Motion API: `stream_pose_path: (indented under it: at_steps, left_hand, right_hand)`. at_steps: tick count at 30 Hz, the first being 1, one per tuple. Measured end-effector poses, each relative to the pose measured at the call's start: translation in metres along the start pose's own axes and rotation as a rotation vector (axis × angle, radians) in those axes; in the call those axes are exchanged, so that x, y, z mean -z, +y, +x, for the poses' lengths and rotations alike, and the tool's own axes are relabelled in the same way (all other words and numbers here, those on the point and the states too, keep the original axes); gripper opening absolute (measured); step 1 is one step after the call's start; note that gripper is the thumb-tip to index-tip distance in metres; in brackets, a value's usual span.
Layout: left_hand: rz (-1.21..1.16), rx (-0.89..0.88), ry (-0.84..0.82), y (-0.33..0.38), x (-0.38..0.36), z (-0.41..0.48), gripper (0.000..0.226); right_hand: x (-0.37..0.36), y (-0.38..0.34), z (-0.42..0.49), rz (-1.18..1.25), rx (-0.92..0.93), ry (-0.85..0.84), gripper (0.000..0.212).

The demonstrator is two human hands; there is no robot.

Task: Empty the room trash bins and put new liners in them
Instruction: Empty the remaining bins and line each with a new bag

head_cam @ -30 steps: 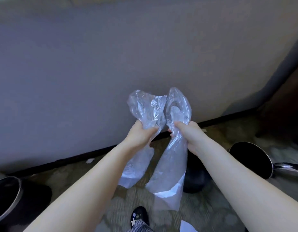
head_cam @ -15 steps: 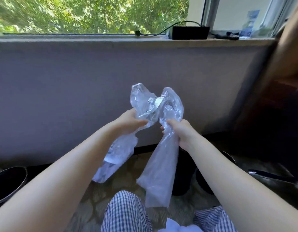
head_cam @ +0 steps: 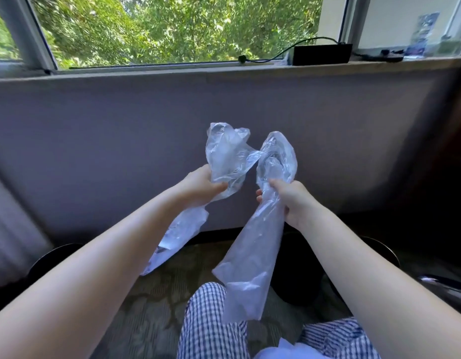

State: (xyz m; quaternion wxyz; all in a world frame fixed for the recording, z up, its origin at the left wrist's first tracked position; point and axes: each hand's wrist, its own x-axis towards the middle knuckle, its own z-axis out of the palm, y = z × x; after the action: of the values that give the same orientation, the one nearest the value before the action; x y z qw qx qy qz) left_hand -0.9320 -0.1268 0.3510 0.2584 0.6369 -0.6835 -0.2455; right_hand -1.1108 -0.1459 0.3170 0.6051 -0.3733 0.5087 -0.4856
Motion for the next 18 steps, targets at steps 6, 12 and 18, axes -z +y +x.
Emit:
stream_pose_path:
  at_steps: [6,12,18]
  left_hand:
    - [-0.049,0.027,-0.050,-0.027,-0.013,0.032,0.026]
    - [-0.061,0.024,-0.097,-0.065,-0.047,0.087,0.051]
    - [-0.087,0.147,-0.134,-0.125,-0.102,0.156,0.066]
  right_hand:
    - [0.009,0.005,0.041,-0.018,-0.017,0.052,0.020]
    - [0.019,0.030,0.109,-0.083,-0.016,0.121,0.015]
    - [0.030,0.070,0.192,-0.154,-0.065,0.156,0.012]
